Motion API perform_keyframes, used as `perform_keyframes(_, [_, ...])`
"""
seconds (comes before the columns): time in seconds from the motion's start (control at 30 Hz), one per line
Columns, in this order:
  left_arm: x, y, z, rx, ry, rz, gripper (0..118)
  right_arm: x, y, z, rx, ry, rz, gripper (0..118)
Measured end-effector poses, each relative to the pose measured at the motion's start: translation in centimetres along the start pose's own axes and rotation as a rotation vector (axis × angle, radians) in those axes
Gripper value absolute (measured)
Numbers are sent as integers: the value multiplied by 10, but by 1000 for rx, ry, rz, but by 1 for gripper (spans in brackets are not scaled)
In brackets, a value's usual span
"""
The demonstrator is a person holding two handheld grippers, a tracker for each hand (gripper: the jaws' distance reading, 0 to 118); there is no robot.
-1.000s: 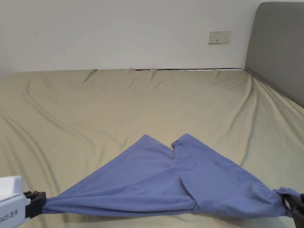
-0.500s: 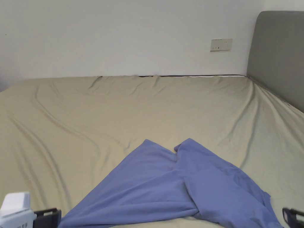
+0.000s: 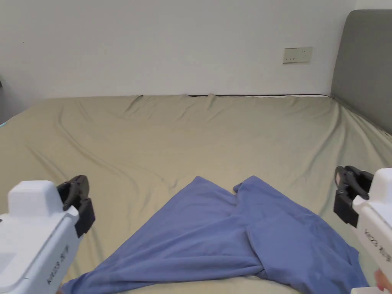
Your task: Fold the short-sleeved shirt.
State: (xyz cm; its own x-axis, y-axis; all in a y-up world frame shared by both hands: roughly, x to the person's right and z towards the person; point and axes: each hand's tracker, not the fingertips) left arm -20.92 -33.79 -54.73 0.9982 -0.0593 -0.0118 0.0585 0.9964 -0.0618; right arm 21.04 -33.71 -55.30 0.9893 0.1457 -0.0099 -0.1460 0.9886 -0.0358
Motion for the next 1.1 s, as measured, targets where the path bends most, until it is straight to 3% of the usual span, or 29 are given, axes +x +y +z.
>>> perform_keyframes(0.03, [6, -8, -2, 2, 18, 3, 0, -5, -7, -6, -33, 23, -29, 1])
perform_keyframes(0.17, [20, -34, -12, -43, 25, 15, 0, -22, -32, -22, -67, -6, 28, 0])
perform_keyframes(0.27, [19, -51, -23, -93, 40, -56, 0, -23, -48, -28, -121, 8, 9, 0])
perform_keyframes(0.4, [1, -55, -31, -174, 45, 57, 0, -17, -52, -29, -136, 15, -5, 0])
perform_keyframes(0.5, [-12, -60, -37, -231, 40, 44, 0, -14, -54, -30, -152, 18, -38, 0])
perform_keyframes(0.67, [-46, -70, -48, -412, 16, 188, 0, -14, -56, -29, -168, 35, -26, 0])
perform_keyframes(0.73, [-63, -80, -61, -569, -11, 226, 0, -15, -54, -29, -168, 49, -33, 0])
perform_keyframes(0.77, [-68, -88, -65, -613, 8, 229, 21, -16, -54, -29, -169, 53, -35, 0])
perform_keyframes(0.87, [-87, -107, -76, -626, 62, 147, 99, -20, -53, -31, -176, 70, -28, 0])
perform_keyframes(0.9, [-92, -111, -79, -635, 63, 153, 104, -21, -54, -31, -180, 75, -25, 0])
perform_keyframes(1.03, [-105, -132, -92, -745, 51, 268, 86, -25, -56, -33, -197, 92, -15, 0])
perform_keyframes(1.1, [-114, -150, -103, -798, 42, 291, 64, -26, -56, -34, -206, 102, -19, 0])
